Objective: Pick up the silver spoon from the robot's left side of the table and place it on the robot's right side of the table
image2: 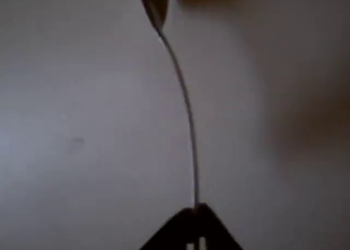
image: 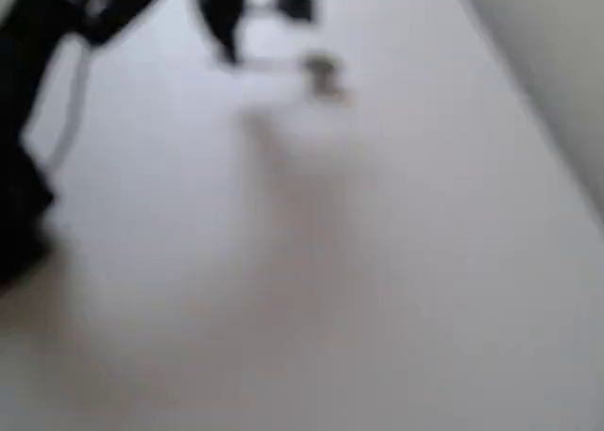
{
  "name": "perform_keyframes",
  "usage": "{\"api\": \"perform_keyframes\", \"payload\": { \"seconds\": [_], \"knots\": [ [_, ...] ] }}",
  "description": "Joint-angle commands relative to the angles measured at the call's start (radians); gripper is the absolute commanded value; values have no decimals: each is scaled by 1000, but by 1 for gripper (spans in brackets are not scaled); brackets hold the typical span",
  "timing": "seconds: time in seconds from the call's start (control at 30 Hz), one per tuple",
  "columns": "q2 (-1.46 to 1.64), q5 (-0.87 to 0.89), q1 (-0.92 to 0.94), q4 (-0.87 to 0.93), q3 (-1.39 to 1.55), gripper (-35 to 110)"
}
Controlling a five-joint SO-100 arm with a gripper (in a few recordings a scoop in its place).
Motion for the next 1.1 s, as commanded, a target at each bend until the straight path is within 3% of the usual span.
{"api": "perform_keyframes", "payload": {
  "seconds": [0.0, 0.3, 0.6, 1.07],
  "knots": [
    [193, -17, 117, 14, -44, -2],
    [232, -146, 396, 14, 69, -2],
    [310, -250, 554, 14, 77, -2],
    [431, -624, 890, 11, 324, -2]
  ]
}}
